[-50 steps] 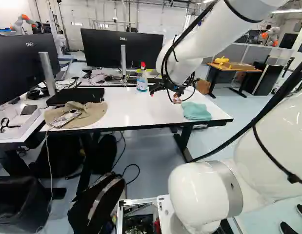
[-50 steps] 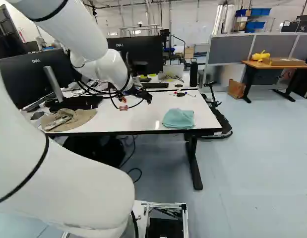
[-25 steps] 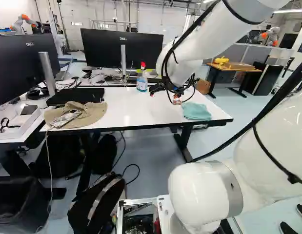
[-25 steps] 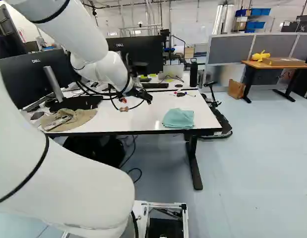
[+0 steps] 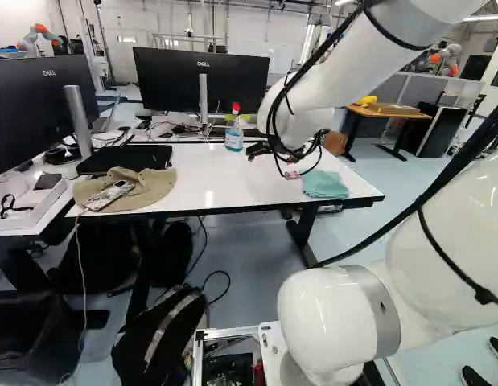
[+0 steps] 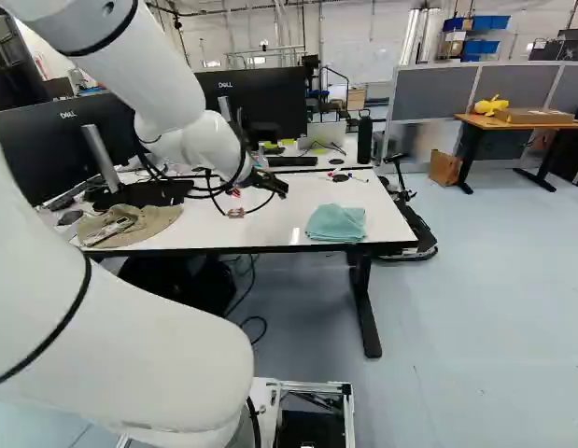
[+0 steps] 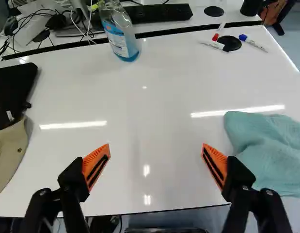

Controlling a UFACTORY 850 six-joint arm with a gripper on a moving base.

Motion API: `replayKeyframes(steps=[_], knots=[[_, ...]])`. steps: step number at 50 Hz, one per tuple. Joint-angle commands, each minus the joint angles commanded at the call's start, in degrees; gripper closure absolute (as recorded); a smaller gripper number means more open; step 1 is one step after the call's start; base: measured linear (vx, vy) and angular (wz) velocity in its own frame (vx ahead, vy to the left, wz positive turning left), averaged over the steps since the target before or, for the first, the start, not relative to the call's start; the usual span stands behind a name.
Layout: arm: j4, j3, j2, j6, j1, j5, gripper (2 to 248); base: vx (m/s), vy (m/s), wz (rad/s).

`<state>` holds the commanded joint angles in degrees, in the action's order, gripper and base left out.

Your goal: Clean the table with the green towel

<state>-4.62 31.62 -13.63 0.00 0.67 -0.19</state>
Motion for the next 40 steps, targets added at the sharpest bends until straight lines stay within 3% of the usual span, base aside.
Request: replayKeyframes(steps=[40], knots=[[1.73,-9.96,-0.89,0.00,-0.25,18.79,3,0.000,0.000,0.000]])
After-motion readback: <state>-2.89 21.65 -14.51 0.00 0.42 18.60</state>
